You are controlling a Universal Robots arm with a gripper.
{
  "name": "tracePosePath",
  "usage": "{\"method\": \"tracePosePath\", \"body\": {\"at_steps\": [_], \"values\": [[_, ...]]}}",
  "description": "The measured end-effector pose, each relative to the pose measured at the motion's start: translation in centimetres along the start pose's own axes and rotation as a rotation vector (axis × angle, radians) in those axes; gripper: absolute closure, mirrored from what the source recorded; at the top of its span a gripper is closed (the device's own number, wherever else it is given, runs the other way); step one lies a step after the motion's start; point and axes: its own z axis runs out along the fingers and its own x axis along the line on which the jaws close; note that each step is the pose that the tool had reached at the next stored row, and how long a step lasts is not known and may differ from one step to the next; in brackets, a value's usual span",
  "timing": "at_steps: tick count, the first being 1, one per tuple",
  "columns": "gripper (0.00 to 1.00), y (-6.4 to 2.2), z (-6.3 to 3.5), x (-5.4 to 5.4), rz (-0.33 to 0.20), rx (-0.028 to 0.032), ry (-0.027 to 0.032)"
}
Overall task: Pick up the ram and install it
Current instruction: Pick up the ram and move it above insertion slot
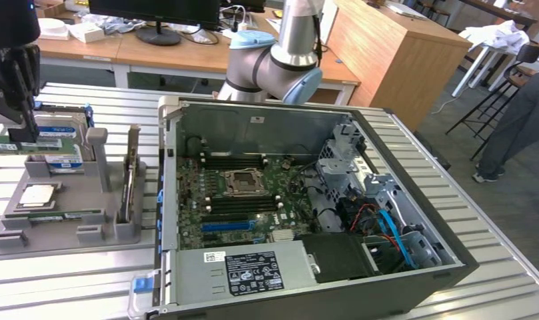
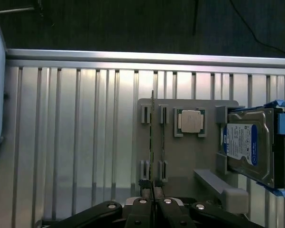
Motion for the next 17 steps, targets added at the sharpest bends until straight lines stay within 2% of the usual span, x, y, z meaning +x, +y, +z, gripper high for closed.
{"method": "tracePosePath", "body": {"at_steps": [14,17], "values": [[0.88,0.09,-1.96,0.0,0.000,0.0000,0.0009],[0.88,0.10,-2.12,0.0,0.000,0.0001,0.0009]]}}
